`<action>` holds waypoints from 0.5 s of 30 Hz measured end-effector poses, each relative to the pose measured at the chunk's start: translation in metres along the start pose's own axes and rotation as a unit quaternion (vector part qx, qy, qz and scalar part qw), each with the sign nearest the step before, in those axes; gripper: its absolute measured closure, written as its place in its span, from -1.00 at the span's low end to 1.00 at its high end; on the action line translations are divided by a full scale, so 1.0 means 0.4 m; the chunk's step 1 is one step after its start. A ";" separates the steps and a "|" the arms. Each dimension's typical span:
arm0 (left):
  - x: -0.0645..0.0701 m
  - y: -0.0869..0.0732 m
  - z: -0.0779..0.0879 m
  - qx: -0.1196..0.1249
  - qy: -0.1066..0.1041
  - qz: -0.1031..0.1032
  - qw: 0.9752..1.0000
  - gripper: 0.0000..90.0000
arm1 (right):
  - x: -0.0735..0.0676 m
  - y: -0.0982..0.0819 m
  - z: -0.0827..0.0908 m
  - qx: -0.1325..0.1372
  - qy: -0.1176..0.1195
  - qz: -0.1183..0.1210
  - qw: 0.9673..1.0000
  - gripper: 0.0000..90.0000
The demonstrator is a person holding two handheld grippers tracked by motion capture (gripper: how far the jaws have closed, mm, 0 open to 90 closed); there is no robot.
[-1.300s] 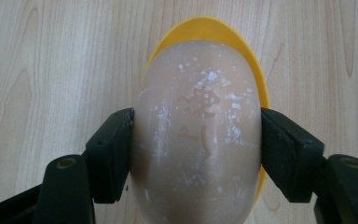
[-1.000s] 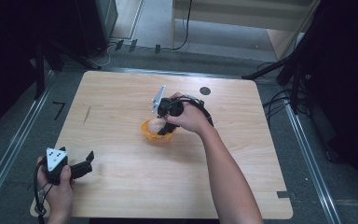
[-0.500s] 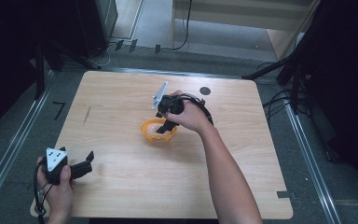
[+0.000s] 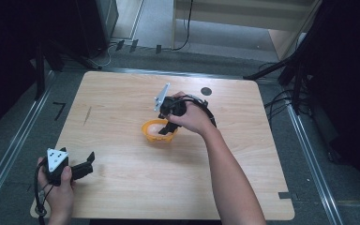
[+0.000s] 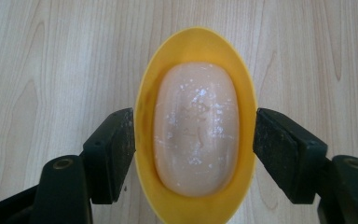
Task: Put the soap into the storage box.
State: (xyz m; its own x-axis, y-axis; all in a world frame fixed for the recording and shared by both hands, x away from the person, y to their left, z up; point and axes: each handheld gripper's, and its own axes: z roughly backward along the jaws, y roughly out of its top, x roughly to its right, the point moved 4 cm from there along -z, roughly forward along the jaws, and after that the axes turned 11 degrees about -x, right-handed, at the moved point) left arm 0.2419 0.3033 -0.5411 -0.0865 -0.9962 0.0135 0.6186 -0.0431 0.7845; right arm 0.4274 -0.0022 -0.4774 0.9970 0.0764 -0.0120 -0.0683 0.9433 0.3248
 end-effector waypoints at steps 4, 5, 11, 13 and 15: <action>0.001 0.000 -0.001 0.000 0.002 -0.001 1.000 -0.99 | -0.011 -0.011 0.002 0.001 0.000 -0.003 1.000 -0.35; 0.002 0.000 -0.001 0.000 0.001 -0.001 1.000 -0.99 | -0.013 -0.015 0.003 0.001 0.000 -0.004 1.000 -0.36; 0.003 0.000 0.000 -0.001 0.003 -0.003 1.000 -0.99 | -0.027 -0.046 0.013 0.003 -0.001 -0.012 1.000 -0.40; 0.003 0.000 -0.001 -0.001 0.004 -0.004 1.000 -0.99 | -0.029 -0.054 0.017 0.004 -0.003 -0.013 1.000 -0.41; 0.003 0.000 -0.001 -0.001 0.003 -0.006 1.000 -0.99 | -0.036 -0.072 0.025 0.004 -0.003 -0.019 1.000 -0.43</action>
State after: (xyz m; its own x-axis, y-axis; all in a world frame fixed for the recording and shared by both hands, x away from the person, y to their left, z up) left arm 0.2422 0.3020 -0.5412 -0.0887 -0.9961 0.0009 0.6198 -0.0545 0.7829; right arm 0.4155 -0.0338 -0.4772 0.9991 0.0389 -0.0180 -0.0307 0.9425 0.3327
